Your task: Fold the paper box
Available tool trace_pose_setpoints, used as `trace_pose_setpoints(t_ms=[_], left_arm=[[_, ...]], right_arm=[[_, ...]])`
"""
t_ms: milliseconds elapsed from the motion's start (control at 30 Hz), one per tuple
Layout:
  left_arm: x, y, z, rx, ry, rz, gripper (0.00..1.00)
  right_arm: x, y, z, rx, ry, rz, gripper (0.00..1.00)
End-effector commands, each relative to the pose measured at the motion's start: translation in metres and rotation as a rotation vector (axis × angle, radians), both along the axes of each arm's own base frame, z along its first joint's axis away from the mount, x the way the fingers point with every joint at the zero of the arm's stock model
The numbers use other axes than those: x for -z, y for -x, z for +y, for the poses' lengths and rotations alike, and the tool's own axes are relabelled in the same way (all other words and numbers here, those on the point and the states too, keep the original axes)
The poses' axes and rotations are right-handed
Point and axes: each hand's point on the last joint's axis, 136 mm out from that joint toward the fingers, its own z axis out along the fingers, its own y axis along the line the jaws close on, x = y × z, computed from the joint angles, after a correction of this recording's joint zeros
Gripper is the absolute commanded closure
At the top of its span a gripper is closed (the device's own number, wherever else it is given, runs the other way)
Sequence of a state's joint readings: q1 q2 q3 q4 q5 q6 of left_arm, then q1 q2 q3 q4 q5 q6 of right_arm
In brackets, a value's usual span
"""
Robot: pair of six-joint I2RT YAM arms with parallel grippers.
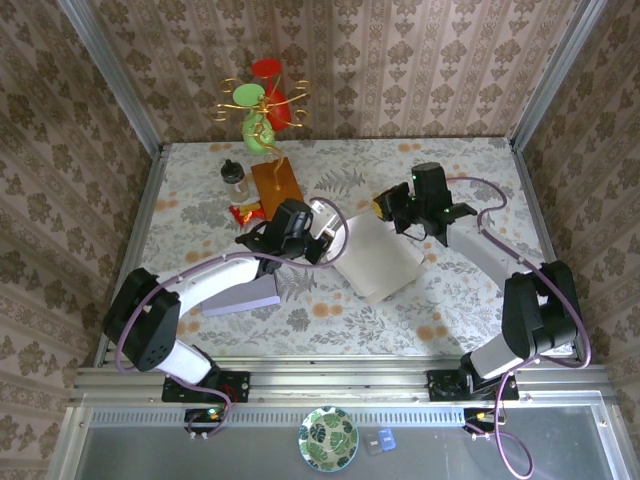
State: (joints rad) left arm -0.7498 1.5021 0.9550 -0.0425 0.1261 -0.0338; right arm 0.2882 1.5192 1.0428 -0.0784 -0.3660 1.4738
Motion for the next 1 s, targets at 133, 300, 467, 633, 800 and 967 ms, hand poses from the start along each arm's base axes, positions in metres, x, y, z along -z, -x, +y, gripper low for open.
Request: trace_pose_setpoints(t_ms=[133,300,467,633,800,967], left_arm=[[-0.039,0.007,0.007,-0.103,0.18,0.106,0.47],[-0.071,0.006,0.018,-0.303,0.315,0.264,0.47],[-0.074,-0.011,0.032,-0.495,0.371,0.437,0.48],[-0.07,-0.019,0.05,-0.525,0.41,0.454,0.51],[-0.067,-0.018,0.058,-0.532,0.431,0.5,0.58],[-0.082,-0.011,0.023,-0.577,0.564,0.682,0.58]], right_arm=[[0.001,0.004,-0.008,0.203,0.014,-0.112,1.0],[0.006,0.006,0.0,0.247,0.039,-0.155,1.0],[0.026,0.008,0.004,0.247,0.076,-0.139,1.0],[0.037,0.007,0.007,0.214,0.118,-0.14,1.0],[0.041,0.007,0.008,0.21,0.12,-0.141,1.0],[0.044,0.008,0.006,0.224,0.122,-0.126,1.0]])
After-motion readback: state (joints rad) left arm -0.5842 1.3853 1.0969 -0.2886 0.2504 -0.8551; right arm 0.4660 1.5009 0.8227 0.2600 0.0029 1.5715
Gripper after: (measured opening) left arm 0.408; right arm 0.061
